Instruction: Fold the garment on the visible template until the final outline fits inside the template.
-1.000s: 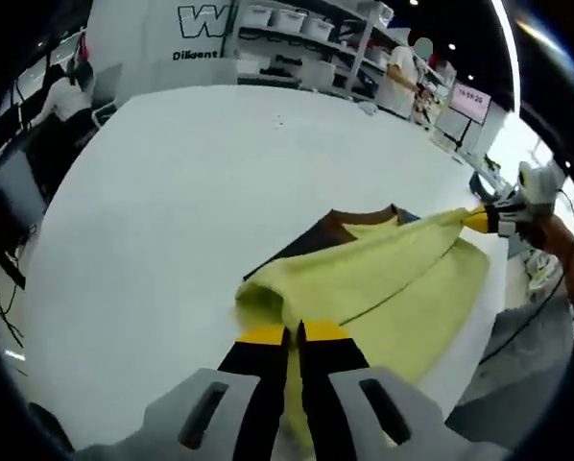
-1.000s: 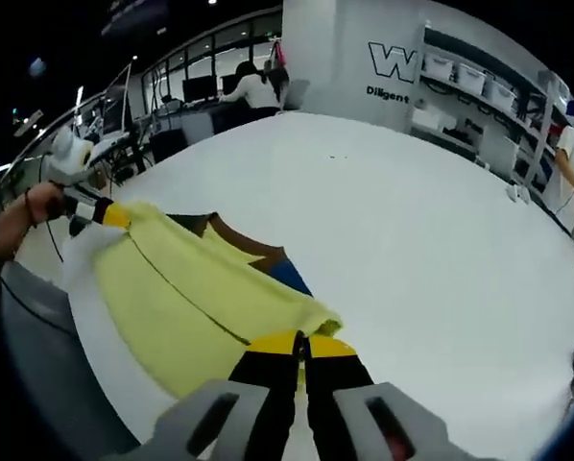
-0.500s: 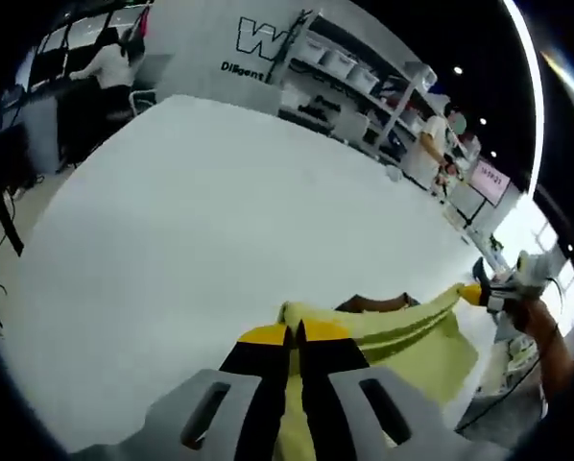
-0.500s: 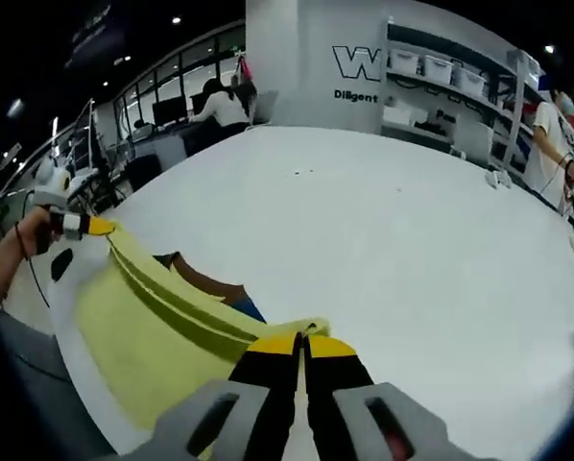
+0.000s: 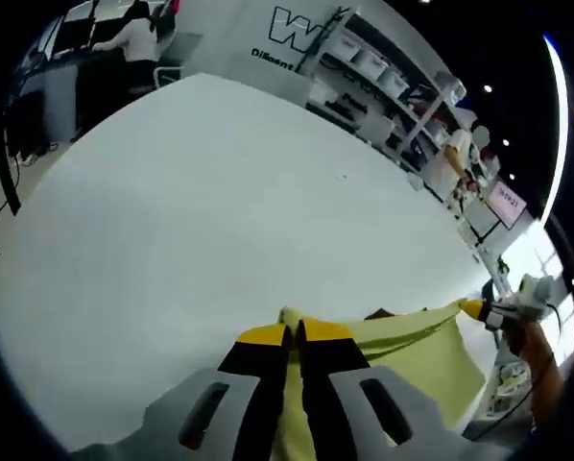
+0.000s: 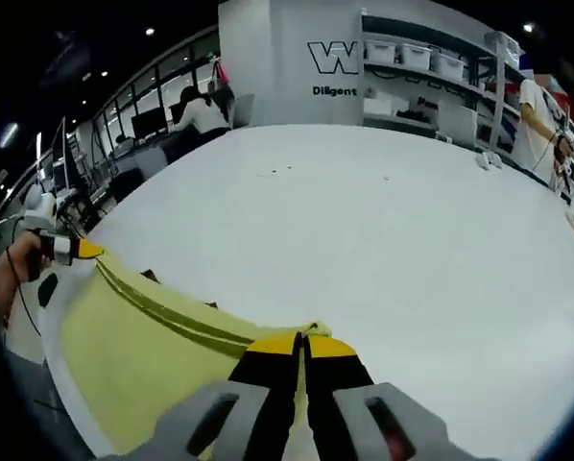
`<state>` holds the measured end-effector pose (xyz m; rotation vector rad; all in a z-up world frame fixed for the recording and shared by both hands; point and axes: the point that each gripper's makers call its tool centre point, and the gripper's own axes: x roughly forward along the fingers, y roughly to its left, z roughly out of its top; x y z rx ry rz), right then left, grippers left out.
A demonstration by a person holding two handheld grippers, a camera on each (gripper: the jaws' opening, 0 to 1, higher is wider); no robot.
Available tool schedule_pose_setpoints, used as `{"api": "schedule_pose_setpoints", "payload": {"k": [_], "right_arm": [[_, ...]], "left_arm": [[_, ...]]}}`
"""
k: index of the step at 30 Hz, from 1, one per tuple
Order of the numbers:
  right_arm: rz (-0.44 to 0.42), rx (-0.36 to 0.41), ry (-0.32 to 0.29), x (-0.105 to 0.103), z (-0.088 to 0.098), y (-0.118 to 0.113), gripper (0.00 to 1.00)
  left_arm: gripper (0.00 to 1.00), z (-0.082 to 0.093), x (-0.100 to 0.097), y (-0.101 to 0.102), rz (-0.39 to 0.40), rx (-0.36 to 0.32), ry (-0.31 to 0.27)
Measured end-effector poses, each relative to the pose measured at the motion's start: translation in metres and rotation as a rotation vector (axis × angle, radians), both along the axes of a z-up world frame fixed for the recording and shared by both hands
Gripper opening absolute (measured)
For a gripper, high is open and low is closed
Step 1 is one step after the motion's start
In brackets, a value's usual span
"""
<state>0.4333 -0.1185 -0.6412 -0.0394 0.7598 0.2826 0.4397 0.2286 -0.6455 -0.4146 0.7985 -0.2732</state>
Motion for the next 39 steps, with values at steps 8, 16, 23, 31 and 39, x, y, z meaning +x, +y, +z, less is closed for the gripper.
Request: {"api": "schedule_pose_setpoints", "payload": {"k": [8,16,23,31,39], "right_arm": [[-0.091,0.012,0.02,0.007,-0.011,-0.015,0.01],[-0.056,-0.022,-0.021,0.016,0.0,-0.017,0.05],[0.115,-0.135,-0.074,0.013,0.01,-0.012,0.15],[0.293,-0.283,-0.057,0.003,0.004,-0.008,0.18],[0.367,-0.345,-0.042,-0.001,-0.004,-0.003,0.22]], "left_arm": [[0.13,-0.006,0.008,0.01,0.026,0.07,-0.025],[0.17,-0.001,0.004,0.004,-0.096,0.135,-0.081],[0.23,0.0,-0.008,0.01,-0.341,0.381,-0.146],[0.3,0.003,-0.015,0.004,-0.529,0.492,-0.223],[0.31,-0.007,-0.017,-0.002,-0.666,0.588,-0.267]]}}
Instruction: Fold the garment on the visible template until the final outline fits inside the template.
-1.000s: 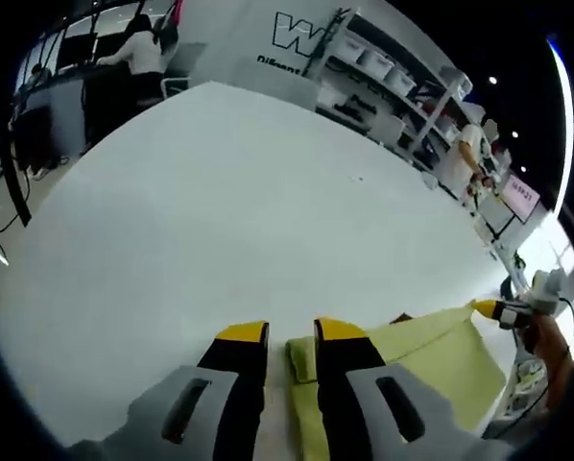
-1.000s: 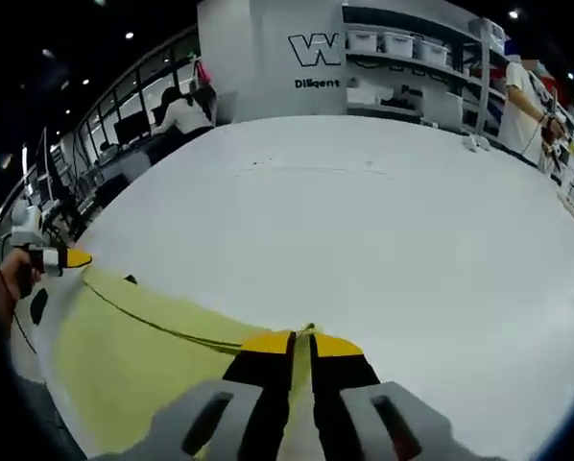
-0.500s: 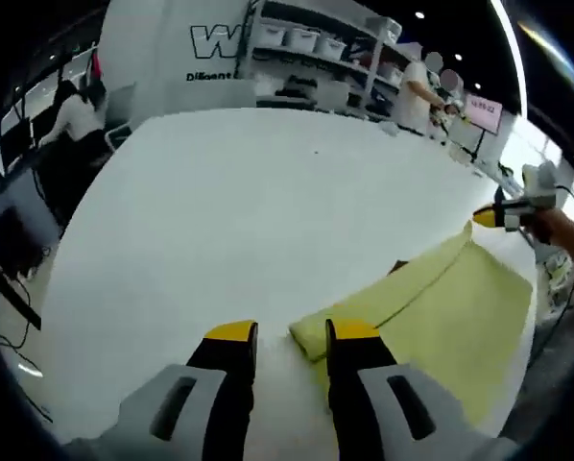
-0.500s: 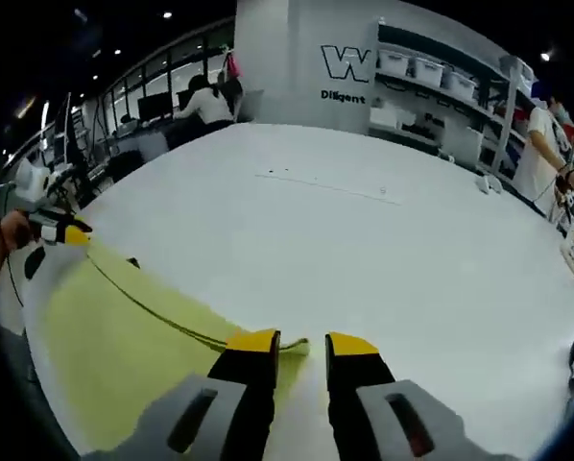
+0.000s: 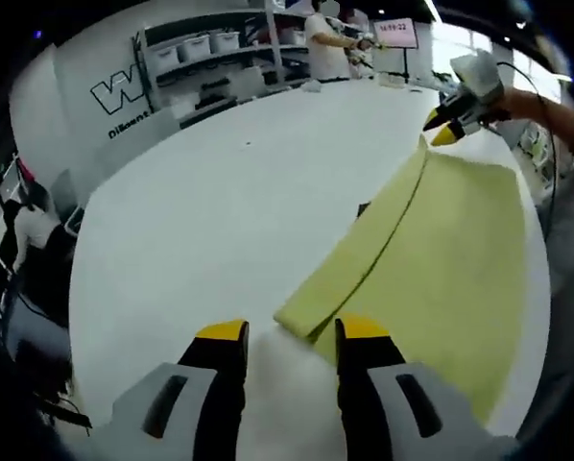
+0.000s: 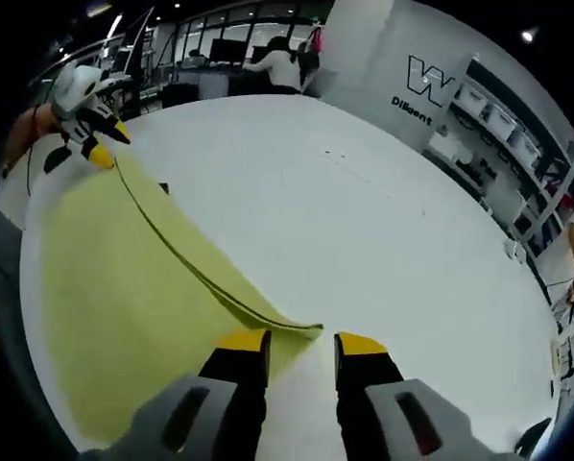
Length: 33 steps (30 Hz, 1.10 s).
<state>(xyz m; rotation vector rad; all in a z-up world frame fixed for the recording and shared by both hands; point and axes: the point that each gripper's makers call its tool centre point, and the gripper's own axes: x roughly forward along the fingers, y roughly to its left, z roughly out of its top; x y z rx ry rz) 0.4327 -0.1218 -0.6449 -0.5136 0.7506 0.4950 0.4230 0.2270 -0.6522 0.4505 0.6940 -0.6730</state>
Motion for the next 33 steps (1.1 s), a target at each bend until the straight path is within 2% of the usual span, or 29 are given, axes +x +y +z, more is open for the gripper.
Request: {"api": "schedule_pose_setpoints", "payload": {"k": [2,7,9,13,17,20,23,27,33], "right_arm": [[-0.003,-0.024,0.013,0.001,-0.005,0.0,0.22],[0.005,-0.008,0.012,0.007,-0.008,0.009,0.22],[-0.009,-0.005,0.005,0.014,-0.009,0.011,0.24],[-0.018,0.003,0.012,0.023,-0.013,0.011,0.22],[-0.038,0.013,0.008,0.028,-0.012,0.011,0.21],[-0.096,0.04,0.002,0.035,-0.011,0.008,0.22],[-0.109,0.036,-0.006,0.041,-0.01,0.005,0.23],[-0.116,0.049,-0.008,0.044,-0.008,0.006,0.22],[-0.182,0.048,-0.024,0.048,-0.004,-0.006,0.24]], "left_arm": [[0.3,-0.002,0.002,0.0,-0.003,0.009,-0.001],[0.26,-0.004,0.009,0.0,0.005,0.009,-0.013],[0.23,-0.003,0.015,-0.003,0.035,-0.046,-0.02],[0.23,-0.002,0.025,-0.001,0.055,-0.029,-0.042],[0.22,0.005,0.038,0.0,0.131,-0.119,-0.035],[0.22,0.007,0.044,0.002,0.169,-0.166,-0.017],[0.22,0.007,0.048,0.001,0.167,-0.174,-0.013],[0.21,0.009,0.061,0.007,0.223,-0.199,-0.014],[0.21,0.01,0.07,0.014,0.256,-0.183,-0.02]]}}
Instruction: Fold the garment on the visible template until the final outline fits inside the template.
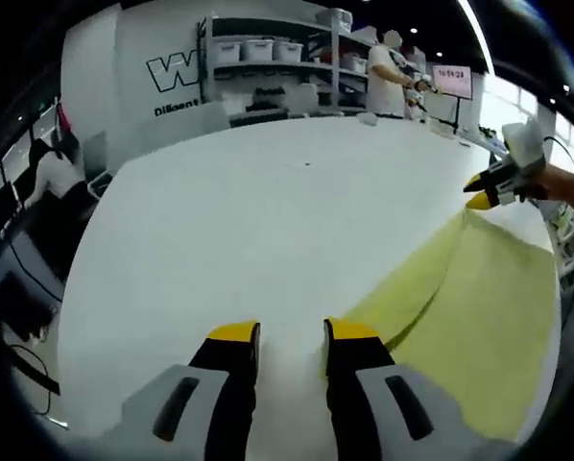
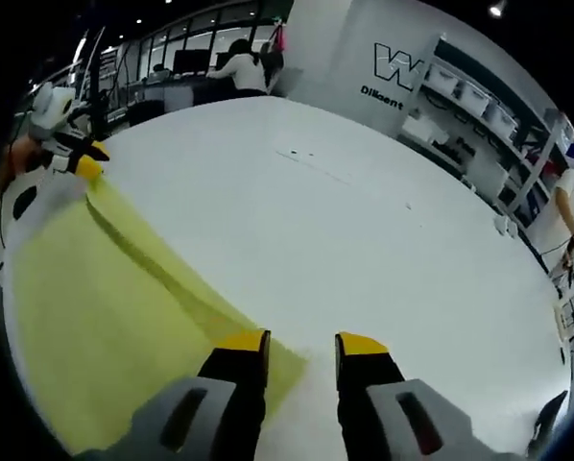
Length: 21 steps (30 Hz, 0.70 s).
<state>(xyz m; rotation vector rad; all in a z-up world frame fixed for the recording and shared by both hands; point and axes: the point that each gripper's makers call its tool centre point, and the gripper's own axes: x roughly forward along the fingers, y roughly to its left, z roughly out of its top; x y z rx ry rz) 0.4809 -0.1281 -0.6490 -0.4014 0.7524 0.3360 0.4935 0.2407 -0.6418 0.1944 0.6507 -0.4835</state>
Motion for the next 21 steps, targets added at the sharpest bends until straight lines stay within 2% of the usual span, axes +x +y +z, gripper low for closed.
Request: {"api": "schedule_pose_setpoints", "payload": {"k": [2,6,9,15,21], "right_arm": [[-0.039,-0.01,-0.022,0.001,0.005,-0.009,0.26],[-0.044,-0.001,-0.034,-0.004,0.014,-0.014,0.25],[-0.05,0.007,-0.044,-0.011,0.02,-0.019,0.26],[-0.078,0.051,-0.036,-0.033,0.023,-0.019,0.26],[-0.094,0.083,-0.024,-0.055,0.02,-0.016,0.27]], "left_arm": [[0.22,0.007,0.005,0.008,0.041,0.022,-0.039],[0.23,0.009,0.009,0.011,0.053,0.008,-0.047],[0.23,0.011,0.002,0.007,0.049,0.002,-0.044],[0.23,0.005,-0.019,-0.004,-0.01,0.001,-0.019],[0.22,0.002,-0.04,-0.006,-0.005,-0.024,0.002]]}}
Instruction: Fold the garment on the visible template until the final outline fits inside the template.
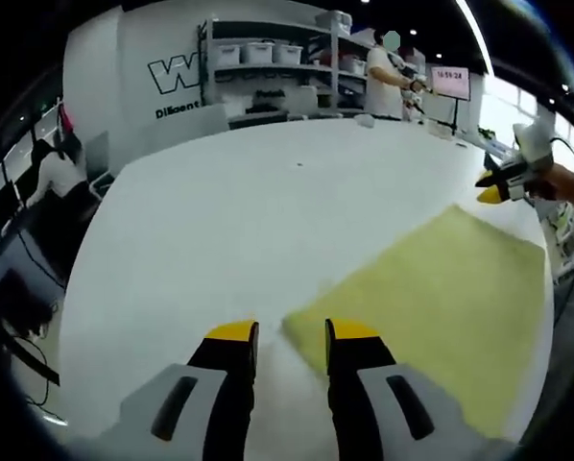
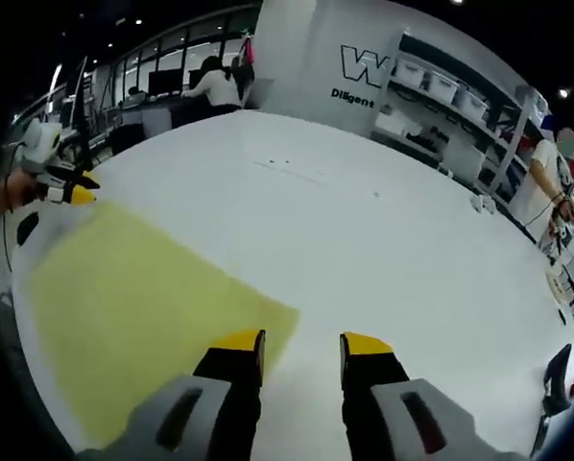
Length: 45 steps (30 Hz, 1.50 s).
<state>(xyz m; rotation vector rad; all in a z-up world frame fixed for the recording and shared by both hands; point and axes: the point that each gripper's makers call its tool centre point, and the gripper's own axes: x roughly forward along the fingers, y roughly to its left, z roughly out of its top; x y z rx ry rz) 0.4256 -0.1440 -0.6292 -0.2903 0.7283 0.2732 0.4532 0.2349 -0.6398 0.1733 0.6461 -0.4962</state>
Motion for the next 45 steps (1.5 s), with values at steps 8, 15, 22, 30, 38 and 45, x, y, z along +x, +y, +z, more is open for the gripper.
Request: {"api": "schedule_pose_setpoints", "payload": {"k": [8,15,22,30,38,45], "right_arm": [[0.074,0.122,-0.033,-0.02,0.003,0.024,0.32],[0.082,0.163,0.012,-0.046,-0.007,0.023,0.34],[0.13,0.207,0.053,-0.067,-0.013,0.03,0.41],[0.18,0.328,0.107,-0.093,-0.019,0.039,0.42],[0.299,0.569,0.146,-0.109,-0.015,0.06,0.47],[0.383,0.649,0.159,-0.118,-0.005,0.066,0.45]], "left_arm": [[0.22,-0.004,-0.024,-0.009,-0.016,-0.032,0.012],[0.22,-0.012,-0.052,-0.014,-0.038,-0.047,0.031],[0.22,-0.016,-0.07,-0.02,-0.073,-0.049,0.043],[0.22,-0.016,-0.09,-0.023,-0.099,-0.051,0.062],[0.2,-0.014,-0.11,-0.029,-0.13,-0.092,0.069],[0.18,-0.014,-0.124,-0.031,-0.117,-0.107,0.085]]}}
